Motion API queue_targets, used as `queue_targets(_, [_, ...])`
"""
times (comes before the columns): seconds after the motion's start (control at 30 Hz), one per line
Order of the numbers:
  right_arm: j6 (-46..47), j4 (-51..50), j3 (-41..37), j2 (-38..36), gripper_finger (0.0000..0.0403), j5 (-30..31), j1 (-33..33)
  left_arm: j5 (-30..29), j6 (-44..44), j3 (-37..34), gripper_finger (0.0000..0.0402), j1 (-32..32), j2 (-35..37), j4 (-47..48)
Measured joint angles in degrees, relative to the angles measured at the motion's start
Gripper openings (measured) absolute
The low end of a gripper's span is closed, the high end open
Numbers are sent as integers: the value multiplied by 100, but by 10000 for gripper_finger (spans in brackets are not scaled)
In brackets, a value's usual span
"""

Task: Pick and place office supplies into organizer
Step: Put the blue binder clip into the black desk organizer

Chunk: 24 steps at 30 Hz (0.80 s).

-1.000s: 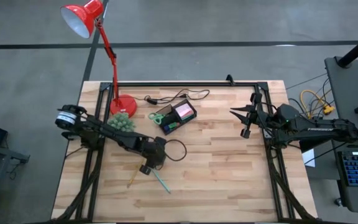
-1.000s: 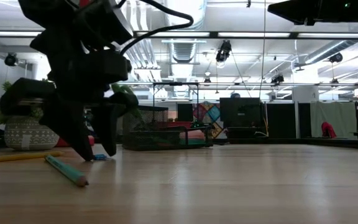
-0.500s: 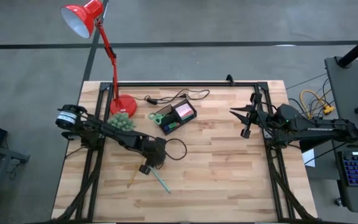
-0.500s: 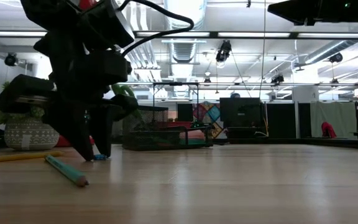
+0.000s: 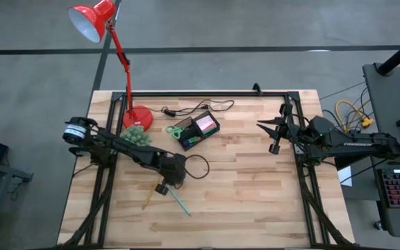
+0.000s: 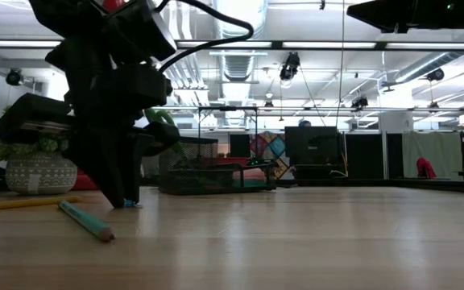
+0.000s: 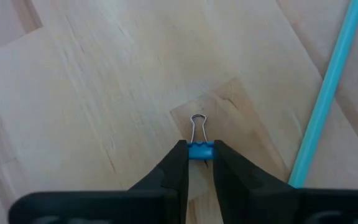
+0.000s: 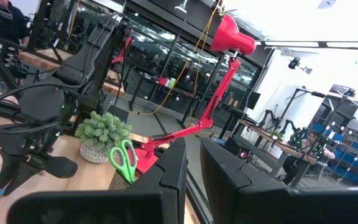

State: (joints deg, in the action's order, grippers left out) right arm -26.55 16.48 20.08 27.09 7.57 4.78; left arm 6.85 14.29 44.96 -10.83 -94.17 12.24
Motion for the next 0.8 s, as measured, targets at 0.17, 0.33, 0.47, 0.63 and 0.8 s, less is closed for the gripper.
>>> queue_targets(0.17, [0,0,0,0,38,0,-1,-25,2,146,36,0,13,242])
queue_targets(0.33, [0,1,0,0,38,0,1,-35,0,245,36,0,13,433])
queue_targets(0.47, [0,-1,0,0,38,0,0,-31,6,293,36,0,23,419])
queue_targets(0.63, [0,0,0,0,38,0,0,-22,9,401,36,0,26,538])
queue_targets(0.8, [2,0,0,0,38,0,0,-135,20,639,36,-2,31,837])
